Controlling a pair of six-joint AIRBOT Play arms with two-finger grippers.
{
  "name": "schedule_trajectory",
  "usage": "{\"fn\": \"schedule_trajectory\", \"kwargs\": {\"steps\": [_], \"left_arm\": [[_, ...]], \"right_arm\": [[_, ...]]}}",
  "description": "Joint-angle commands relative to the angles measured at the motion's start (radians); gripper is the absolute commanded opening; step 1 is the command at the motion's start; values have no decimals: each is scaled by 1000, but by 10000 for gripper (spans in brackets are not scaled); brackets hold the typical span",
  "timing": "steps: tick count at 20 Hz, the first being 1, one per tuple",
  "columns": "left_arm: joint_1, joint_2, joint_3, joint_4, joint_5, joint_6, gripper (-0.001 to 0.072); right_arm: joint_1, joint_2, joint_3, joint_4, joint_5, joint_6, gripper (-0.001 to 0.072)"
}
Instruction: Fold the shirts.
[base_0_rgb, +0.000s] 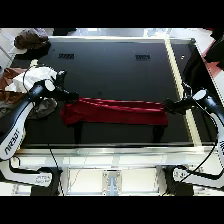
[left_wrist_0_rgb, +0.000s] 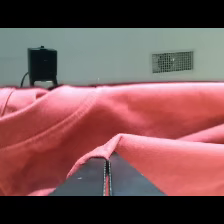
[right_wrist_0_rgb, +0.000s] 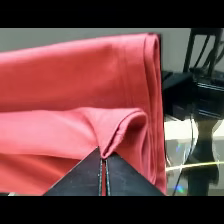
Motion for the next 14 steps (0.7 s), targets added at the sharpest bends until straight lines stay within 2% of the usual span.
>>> {"fn": "schedule_trajectory", "kwargs": {"steps": [1,2,3,5,6,7,8,9,10,12,14], "left_arm": [[-6,-21,22,19,-3,-15,206],[-5,-10,27,19,-16,-15,462],[-5,9,32,20,-27,-15,676],[-5,69,42,19,-35,-15,691],[-5,112,48,19,-35,-15,691],[-5,157,56,19,-30,-15,691],[-6,212,62,9,-5,-15,691],[-6,270,62,-18,44,-15,691],[-6,320,62,-47,98,-15,691],[-14,405,62,-101,204,-15,691],[-27,460,63,-120,234,-14,692]], "right_arm": [[5,-22,48,-13,-39,3,14],[5,-22,100,-18,-16,3,14],[5,-22,164,-18,39,3,14],[5,-21,318,-28,148,-8,53],[5,-21,405,-57,222,-47,110],[5,-19,486,-107,290,-68,189],[5,-12,548,-165,334,-71,301],[5,0,594,-232,371,-70,360],[5,11,615,-283,386,-70,389],[5,20,620,-356,420,-85,389],[-29,17,596,-327,416,-86,390]]}}
